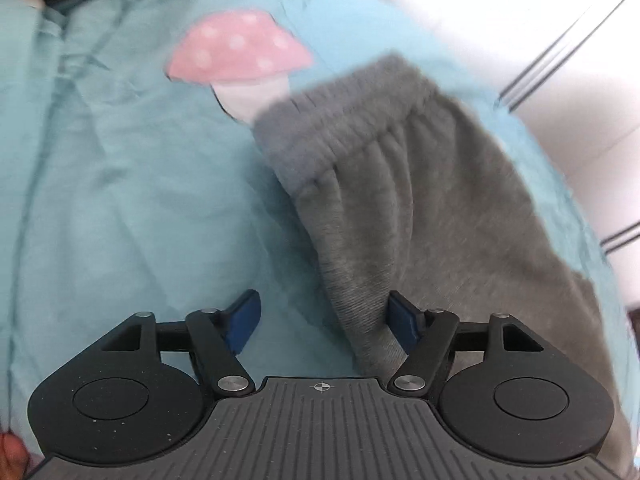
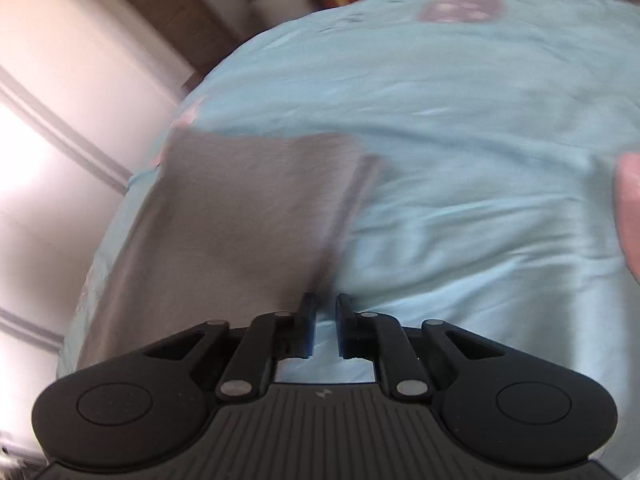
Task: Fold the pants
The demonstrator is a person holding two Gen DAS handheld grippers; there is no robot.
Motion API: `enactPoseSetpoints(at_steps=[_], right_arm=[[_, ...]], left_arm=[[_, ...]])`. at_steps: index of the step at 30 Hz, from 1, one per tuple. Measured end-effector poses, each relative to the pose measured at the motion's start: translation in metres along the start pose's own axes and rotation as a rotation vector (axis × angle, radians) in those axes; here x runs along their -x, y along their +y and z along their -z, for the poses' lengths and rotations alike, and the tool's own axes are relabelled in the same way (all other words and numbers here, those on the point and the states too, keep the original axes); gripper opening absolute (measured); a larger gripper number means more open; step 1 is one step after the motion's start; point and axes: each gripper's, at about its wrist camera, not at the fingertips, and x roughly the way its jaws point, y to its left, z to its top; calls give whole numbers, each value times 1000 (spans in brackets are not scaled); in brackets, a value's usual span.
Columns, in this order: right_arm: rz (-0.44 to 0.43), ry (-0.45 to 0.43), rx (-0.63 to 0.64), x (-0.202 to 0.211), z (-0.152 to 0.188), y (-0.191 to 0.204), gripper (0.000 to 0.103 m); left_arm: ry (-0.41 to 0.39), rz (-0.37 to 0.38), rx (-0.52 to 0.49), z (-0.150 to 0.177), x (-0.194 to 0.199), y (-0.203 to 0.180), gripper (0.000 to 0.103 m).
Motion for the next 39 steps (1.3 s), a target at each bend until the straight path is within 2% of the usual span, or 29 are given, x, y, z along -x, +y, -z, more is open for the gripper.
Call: enactPoseSetpoints(at_steps=[1, 2, 4, 5, 7, 8, 9, 12, 15, 17, 19, 20, 21, 22, 24, 27, 30, 32, 33, 35, 37, 38, 39], right_arm=[[-34, 3, -45, 3, -4, -8, 13], [-56, 8, -69, 4, -9, -14, 20], [-67, 11, -61, 4, -13, -20, 23], [-71, 21, -45, 3, -15, -21, 27], [-104, 17, -36, 1, -16, -19, 48], [-135, 12, -36, -1, -16, -17, 65], [-158, 5, -33, -2, -15, -14, 75], [-157, -27, 15, -9, -12, 2, 83], [-160, -32, 73, -21, -14, 17, 83], [-160, -24, 63, -26, -17, 20, 83], [-156, -15, 54, -30, -21, 20, 66], [-150, -19, 63, -31, -22, 21, 46], [-129, -16, 71, -33, -23, 23, 34], [-114, -15, 68, -33, -23, 20, 31], [-129, -3, 34, -36, -25, 14, 15], [-169, -16, 24, -26, -25, 9, 9], [-232, -90, 13, -7, -26, 6, 9], [-159, -100, 1, -11, -28, 0, 9], [-117, -63, -1, -20, -28, -4, 9], [-115, -35, -4, -30, -25, -11, 10], [-143, -38, -24, -25, -26, -13, 25], [-158, -39, -28, -22, -25, -14, 43], [-175, -40, -31, -20, -24, -14, 56]], left_arm=[[-28, -17, -21, 2, 10, -1, 74], [-57, -28, -44, 5, 19, -4, 76], [-115, -21, -88, 11, 38, -11, 87], [-142, -4, -106, 13, 44, -16, 95], [-201, 30, -136, 18, 56, -24, 97], [-225, 48, -153, 19, 56, -30, 97], [-235, 57, -165, 21, 55, -34, 97], [-216, 63, -189, 26, 47, -41, 97], [-187, 56, -163, 30, 33, -40, 97], [-156, 58, -134, 33, 28, -36, 97], [-130, 68, -126, 35, 23, -35, 97], [-122, 67, -133, 36, 22, -37, 97], [-117, 67, -147, 39, 23, -39, 97], [-112, 62, -162, 38, 21, -42, 97], [-103, 55, -181, 40, 20, -48, 97], [-104, 60, -212, 46, 28, -62, 97], [-125, 109, -265, 53, 45, -81, 97], [-140, 157, -297, 59, 58, -97, 97], [-142, 182, -311, 62, 64, -107, 97], [-135, 237, -344, 73, 74, -128, 97], [-122, 284, -382, 86, 81, -149, 97], [-119, 309, -411, 96, 83, -161, 97], [-114, 328, -443, 105, 84, -173, 97]])
